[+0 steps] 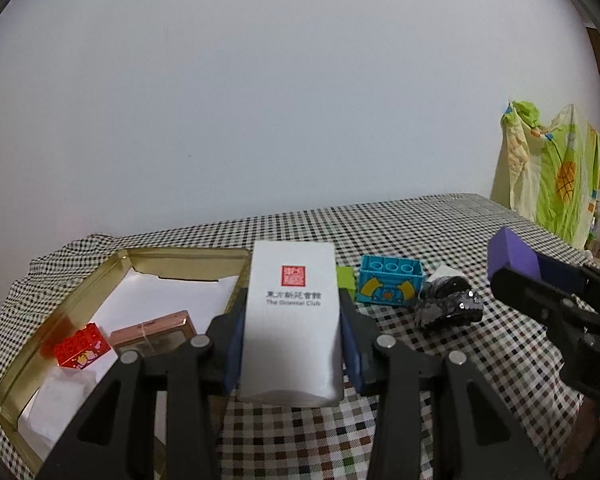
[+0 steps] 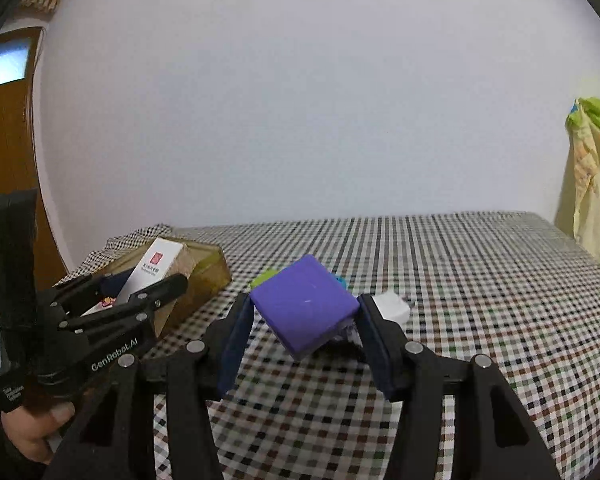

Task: Organize rigid objects
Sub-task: 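Lift and carry the white card box and purple block toward the tray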

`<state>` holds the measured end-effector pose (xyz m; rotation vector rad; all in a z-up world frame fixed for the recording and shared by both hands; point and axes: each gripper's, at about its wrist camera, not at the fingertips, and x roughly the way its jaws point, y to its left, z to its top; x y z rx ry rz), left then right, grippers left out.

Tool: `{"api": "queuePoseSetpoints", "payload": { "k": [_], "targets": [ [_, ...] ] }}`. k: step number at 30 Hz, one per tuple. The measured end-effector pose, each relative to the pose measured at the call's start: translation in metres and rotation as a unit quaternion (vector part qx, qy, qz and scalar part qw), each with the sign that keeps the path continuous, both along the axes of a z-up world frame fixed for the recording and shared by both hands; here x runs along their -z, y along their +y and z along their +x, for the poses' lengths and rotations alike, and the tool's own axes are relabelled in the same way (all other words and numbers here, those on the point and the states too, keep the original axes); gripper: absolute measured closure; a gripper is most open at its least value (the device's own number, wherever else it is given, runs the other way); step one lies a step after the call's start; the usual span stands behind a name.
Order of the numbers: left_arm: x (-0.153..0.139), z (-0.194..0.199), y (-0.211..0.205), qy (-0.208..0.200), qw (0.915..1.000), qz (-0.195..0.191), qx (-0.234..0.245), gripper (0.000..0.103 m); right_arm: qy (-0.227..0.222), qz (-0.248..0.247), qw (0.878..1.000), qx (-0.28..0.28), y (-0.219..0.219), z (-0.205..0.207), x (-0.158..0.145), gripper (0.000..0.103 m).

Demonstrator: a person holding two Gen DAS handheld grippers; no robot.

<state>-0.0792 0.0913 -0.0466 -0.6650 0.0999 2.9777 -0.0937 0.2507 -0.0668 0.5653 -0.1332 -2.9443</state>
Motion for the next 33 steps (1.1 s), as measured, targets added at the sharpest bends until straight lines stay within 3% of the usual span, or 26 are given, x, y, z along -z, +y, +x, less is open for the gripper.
{"api": "queuePoseSetpoints", "payload": {
  "k": [7,33],
  "targets": [
    [-0.001,0.007,-0.005,0.011,0.9999,0.009,-0.005,0.063,0.027,0.021,0.999,0.004,-0.014,0.002,-0.001,0.047],
    [0.000,0.025,-0.026,0.034,0.9986,0.034,-0.019,0.063,0.029,0.036,0.999,-0.021,-0.060,-0.008,-0.004,0.047]
  ]
}}
